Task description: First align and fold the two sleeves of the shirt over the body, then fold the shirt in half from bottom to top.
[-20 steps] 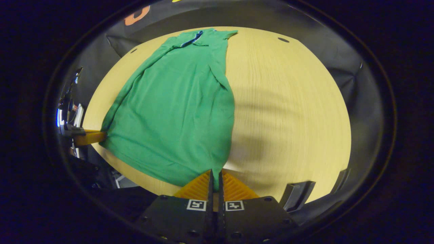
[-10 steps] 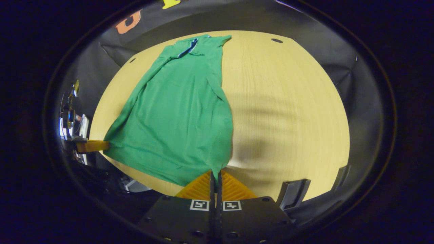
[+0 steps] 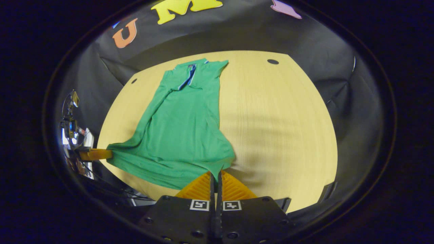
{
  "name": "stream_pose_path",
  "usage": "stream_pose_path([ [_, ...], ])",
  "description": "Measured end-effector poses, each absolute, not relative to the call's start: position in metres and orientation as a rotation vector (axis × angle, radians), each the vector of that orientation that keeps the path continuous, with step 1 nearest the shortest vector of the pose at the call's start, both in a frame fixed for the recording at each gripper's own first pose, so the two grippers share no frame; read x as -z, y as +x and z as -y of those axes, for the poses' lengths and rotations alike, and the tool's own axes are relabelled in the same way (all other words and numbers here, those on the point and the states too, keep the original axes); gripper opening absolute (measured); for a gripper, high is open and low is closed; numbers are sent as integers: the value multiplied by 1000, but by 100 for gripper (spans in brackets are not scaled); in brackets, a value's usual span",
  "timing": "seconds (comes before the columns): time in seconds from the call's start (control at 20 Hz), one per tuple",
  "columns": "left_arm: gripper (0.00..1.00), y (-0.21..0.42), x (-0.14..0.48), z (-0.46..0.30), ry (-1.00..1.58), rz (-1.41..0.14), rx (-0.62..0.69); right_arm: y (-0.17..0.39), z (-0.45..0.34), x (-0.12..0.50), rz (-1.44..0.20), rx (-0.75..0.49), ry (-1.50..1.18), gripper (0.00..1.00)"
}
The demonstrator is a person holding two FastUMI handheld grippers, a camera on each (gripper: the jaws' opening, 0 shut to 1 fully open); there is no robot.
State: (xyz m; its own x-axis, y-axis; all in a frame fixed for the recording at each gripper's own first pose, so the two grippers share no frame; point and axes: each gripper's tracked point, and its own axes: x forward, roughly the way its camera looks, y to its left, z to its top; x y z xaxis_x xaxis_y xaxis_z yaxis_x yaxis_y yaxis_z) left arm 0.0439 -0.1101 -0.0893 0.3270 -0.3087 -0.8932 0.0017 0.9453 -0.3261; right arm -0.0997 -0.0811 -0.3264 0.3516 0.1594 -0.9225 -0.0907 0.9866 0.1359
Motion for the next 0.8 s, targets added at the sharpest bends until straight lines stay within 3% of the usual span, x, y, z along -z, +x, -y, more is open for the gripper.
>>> stream_pose_path([
  [0.15,6,85,49,102,-285,-1165,214,-73,81,313,-1156,-163,76,2],
  [0.8,6,234,-1,83,-199,-914,180,66,60,261,-979,-182,82,0],
])
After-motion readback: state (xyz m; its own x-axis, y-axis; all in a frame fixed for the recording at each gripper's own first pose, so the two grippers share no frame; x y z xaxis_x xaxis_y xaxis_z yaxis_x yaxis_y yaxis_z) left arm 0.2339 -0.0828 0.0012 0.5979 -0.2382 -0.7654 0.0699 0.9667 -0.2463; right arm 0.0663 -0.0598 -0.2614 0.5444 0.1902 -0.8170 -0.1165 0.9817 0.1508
